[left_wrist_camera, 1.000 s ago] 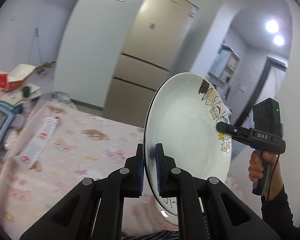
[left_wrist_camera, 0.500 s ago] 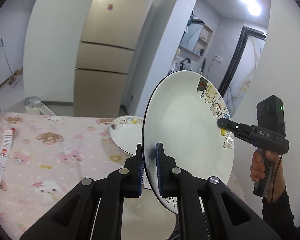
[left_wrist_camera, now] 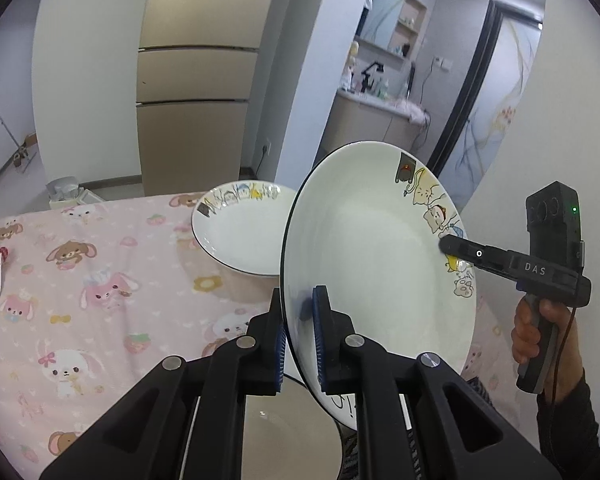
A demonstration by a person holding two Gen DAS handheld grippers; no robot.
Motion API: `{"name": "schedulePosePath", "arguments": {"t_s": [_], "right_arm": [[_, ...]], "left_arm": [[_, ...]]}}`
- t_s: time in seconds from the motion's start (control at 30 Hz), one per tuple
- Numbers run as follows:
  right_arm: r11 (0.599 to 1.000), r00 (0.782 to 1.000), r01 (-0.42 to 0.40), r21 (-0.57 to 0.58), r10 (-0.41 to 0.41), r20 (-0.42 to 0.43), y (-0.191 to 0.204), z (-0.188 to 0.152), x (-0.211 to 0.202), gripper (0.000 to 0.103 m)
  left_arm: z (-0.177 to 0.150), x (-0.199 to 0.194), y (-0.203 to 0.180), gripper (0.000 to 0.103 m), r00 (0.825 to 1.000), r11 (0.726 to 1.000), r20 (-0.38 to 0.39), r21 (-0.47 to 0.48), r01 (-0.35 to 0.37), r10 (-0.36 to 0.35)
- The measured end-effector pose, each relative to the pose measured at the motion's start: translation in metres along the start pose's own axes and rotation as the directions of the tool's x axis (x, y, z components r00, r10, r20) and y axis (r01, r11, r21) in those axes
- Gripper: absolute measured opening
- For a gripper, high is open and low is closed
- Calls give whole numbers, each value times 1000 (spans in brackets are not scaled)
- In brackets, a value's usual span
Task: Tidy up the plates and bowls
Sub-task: 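Carry the 'life' plate over the cartoon-rim plate with both tools, then lower the 'life' plate onto the cartoon-rim plate with both tools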
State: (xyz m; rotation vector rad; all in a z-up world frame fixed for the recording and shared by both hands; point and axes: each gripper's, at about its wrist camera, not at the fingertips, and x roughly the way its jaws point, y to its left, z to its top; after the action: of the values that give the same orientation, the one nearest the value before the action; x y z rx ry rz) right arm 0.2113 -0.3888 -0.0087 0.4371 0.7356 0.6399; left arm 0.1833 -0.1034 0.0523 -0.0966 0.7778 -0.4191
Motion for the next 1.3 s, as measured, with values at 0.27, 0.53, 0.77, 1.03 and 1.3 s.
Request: {"name": "schedulePosePath", "arguments": {"t_s": [0.27, 0.53, 0.77, 1.03, 1.3], "right_arm": [[998, 999, 26, 51, -25, -36, -29, -21, 5, 10], [995, 996, 34, 96, -26, -84, -45, -40, 15, 11], [994, 993, 51, 100, -39, -113, -53, -51, 21, 11], [993, 990, 80, 87, -69, -123, -57, -58, 23, 11], [983, 976, 182, -25, -184, -120, -42, -56, 26, 11]], "left_arm": [[6, 33, -7, 13, 996, 1000, -88, 23, -8, 10], [4, 55, -8, 13, 989, 999, -140, 27, -43, 47], [3, 74, -14, 17, 974, 992, -197, 76, -102, 115], [-3, 98, -15, 19, 940, 977, -281, 141, -159, 194], [-13, 124, -22, 12, 883, 922, -316, 287, -260, 347]]}}
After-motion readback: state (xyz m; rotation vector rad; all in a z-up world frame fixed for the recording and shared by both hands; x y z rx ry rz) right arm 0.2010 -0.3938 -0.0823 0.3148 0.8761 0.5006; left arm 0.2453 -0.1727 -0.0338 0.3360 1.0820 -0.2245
